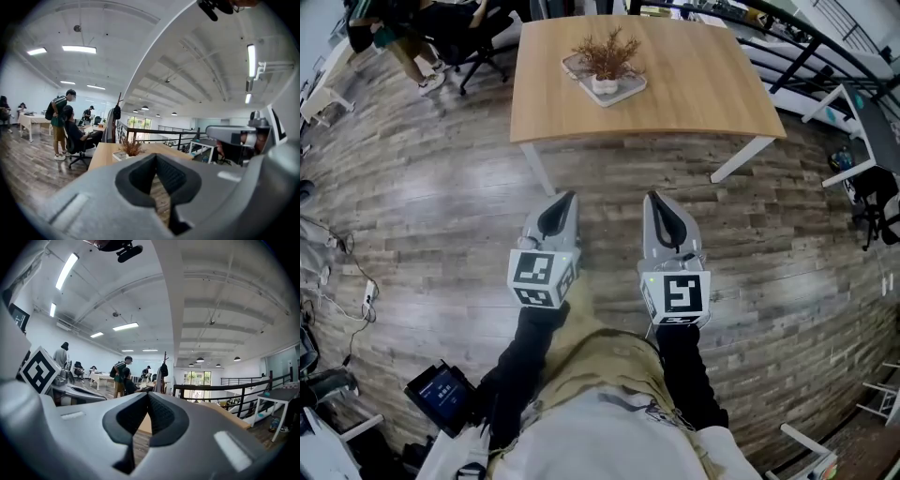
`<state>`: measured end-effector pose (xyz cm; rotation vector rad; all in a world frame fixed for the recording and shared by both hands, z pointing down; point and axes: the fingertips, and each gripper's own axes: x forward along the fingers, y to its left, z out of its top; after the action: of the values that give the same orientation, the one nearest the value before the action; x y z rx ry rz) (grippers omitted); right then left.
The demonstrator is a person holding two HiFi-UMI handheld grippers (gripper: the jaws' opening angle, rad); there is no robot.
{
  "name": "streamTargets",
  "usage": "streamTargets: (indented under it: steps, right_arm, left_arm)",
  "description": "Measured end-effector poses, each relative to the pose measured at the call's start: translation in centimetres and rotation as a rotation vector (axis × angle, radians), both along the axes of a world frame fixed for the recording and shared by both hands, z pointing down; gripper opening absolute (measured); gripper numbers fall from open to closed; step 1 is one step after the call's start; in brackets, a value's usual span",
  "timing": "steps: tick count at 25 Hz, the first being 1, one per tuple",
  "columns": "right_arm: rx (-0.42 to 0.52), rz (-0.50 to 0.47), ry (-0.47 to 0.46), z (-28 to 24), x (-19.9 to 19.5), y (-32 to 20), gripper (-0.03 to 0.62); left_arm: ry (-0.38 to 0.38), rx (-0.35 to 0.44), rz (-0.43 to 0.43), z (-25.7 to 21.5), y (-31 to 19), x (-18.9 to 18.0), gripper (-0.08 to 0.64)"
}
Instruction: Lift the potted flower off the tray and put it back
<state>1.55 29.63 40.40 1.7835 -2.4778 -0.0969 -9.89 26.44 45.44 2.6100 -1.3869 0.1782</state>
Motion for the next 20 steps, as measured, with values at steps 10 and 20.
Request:
streamTargets:
  steps: [10,20]
  right_arm:
    - [-0.020,-0.048,-0.005,-2.9,-5.8,-26.1,0.005]
    - [-0.139,-0.036,-0.007,1.3,-6.1,-38.6,0.005]
  left_arm:
    - [-0.006,-0.001,-0.039,-3.2,-24.6,-6.0,0.002]
    - [-0.068,-0.071,-0.023,-0.7,-36.9,-6.5,0.002]
